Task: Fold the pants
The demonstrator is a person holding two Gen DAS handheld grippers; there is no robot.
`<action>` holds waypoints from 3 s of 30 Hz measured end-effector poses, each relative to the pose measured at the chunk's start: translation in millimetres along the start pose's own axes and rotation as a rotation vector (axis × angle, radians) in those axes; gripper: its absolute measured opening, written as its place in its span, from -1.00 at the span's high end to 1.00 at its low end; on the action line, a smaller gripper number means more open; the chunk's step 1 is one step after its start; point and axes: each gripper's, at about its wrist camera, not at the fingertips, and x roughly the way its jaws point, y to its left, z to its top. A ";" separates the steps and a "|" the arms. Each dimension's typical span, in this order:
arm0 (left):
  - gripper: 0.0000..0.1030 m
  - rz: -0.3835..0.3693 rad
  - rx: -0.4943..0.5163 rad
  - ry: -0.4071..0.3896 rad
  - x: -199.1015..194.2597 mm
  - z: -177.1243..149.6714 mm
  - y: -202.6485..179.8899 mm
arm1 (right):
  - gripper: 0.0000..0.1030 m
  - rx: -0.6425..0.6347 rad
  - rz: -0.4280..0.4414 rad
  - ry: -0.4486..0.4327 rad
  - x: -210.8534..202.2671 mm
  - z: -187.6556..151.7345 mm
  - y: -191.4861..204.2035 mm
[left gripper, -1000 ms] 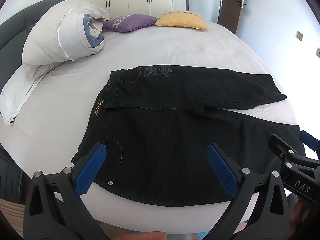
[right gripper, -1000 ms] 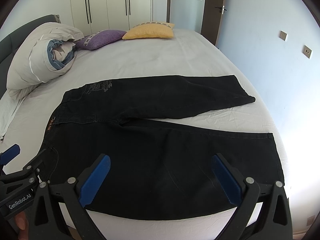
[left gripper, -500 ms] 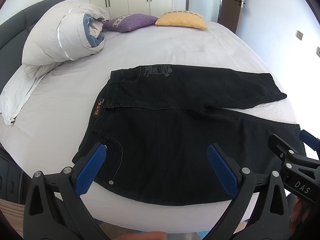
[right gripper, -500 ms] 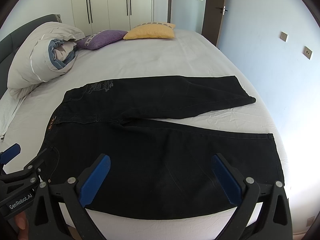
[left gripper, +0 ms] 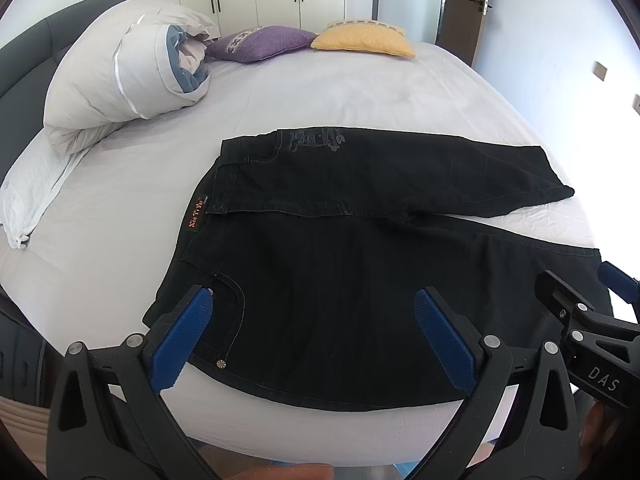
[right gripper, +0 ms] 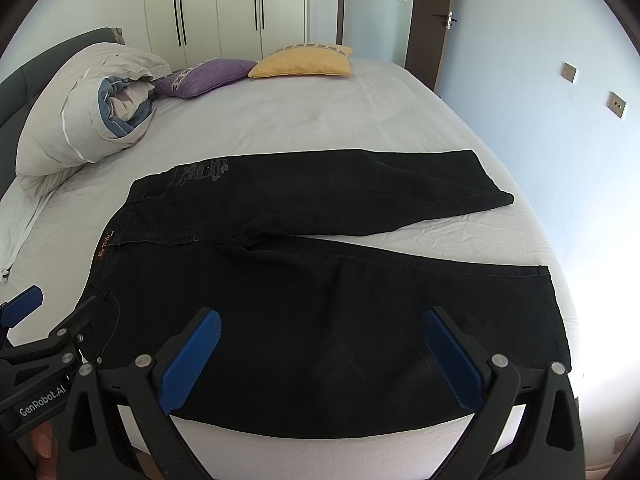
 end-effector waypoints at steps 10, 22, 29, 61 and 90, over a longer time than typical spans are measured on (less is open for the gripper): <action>-1.00 -0.009 0.002 0.012 17.8 -3.3 -4.8 | -1.00 -0.014 0.009 0.013 8.9 -1.3 -0.2; -1.00 -0.026 0.101 -0.009 83.2 60.8 14.4 | -1.00 -0.121 0.197 0.032 55.5 45.9 -8.5; -1.00 -0.056 0.250 0.070 172.1 142.9 31.2 | -1.00 -0.267 0.357 0.004 98.1 108.4 -6.1; -0.17 -0.278 0.600 0.455 456.5 272.7 50.5 | -0.24 -0.742 0.555 0.215 293.8 237.2 34.7; 0.83 -0.277 0.658 0.072 348.4 203.9 59.7 | 0.16 -0.882 0.511 0.229 323.6 245.6 84.3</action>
